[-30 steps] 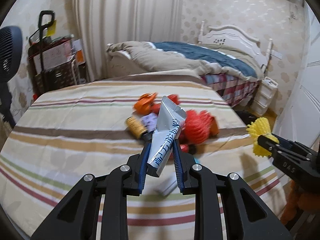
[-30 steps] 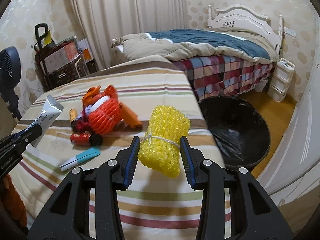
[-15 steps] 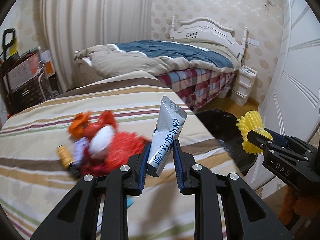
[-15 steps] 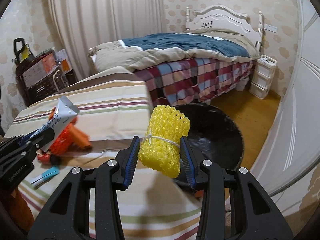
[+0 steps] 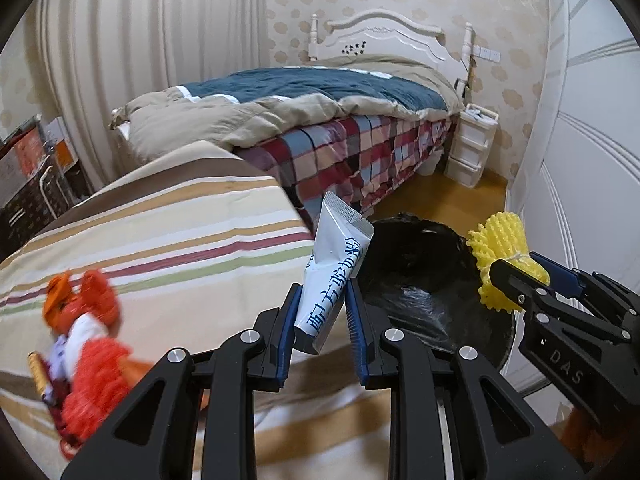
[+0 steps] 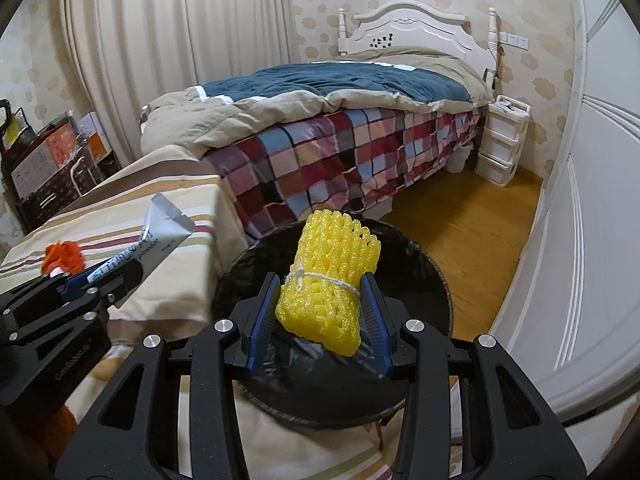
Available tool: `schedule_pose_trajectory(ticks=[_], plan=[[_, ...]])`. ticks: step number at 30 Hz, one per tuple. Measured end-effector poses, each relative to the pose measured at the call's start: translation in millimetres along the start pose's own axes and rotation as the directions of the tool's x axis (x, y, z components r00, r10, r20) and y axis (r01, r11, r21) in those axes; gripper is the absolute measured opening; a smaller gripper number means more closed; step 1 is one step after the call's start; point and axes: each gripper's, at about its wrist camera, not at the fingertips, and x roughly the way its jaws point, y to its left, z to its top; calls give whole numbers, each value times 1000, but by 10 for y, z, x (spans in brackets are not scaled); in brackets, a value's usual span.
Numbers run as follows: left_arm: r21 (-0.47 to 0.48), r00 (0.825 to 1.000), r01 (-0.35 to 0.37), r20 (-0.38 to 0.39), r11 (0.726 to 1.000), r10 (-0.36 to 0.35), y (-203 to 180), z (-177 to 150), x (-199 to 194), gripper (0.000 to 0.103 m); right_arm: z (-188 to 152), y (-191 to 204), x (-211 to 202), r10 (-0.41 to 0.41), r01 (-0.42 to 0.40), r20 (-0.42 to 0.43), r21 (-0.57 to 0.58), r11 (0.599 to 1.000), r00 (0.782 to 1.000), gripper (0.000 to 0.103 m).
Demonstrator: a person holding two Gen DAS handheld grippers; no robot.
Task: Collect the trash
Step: 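Carry the tube and yellow foam net with both tools over the black bin, then open both tools to drop the tube and foam net into the bin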
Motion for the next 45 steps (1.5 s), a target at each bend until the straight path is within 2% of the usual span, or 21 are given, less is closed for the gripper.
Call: schedule_pose_trajectory(ticks=[11,19,23,25,27,31,45], plan=[[28,998,-3,-60,1000,5,-213,144,417,25,71,-242,290,-3,3,-23,24,1000,1000,41],[42,997,-9,-73,999,12,-310,139,452,26,100,-333,392,-6,7,-32,43,999,999,43],[41,997,-15,-71,999,18,-329,163,466,40,71,-375,385,-18,19,-29,57,998,999,50],[38,998,-23,-62,999,25,-325,166,449,54,64,-397,388,-24,26,-31,63,998,999,53],[28,998,-30,-53,999,32,-308,165,418,62,55,-418,380,-34,36,-28,69,997,999,57],[20,998,-44,-38,999,45,-291,180,363,73,41,-442,340,-47,49,-24,77,996,999,58],[-4,998,-65,-21,998,65,-142,95,47,77,-109,-399,62,-60,62,-25,89,994,998,66]])
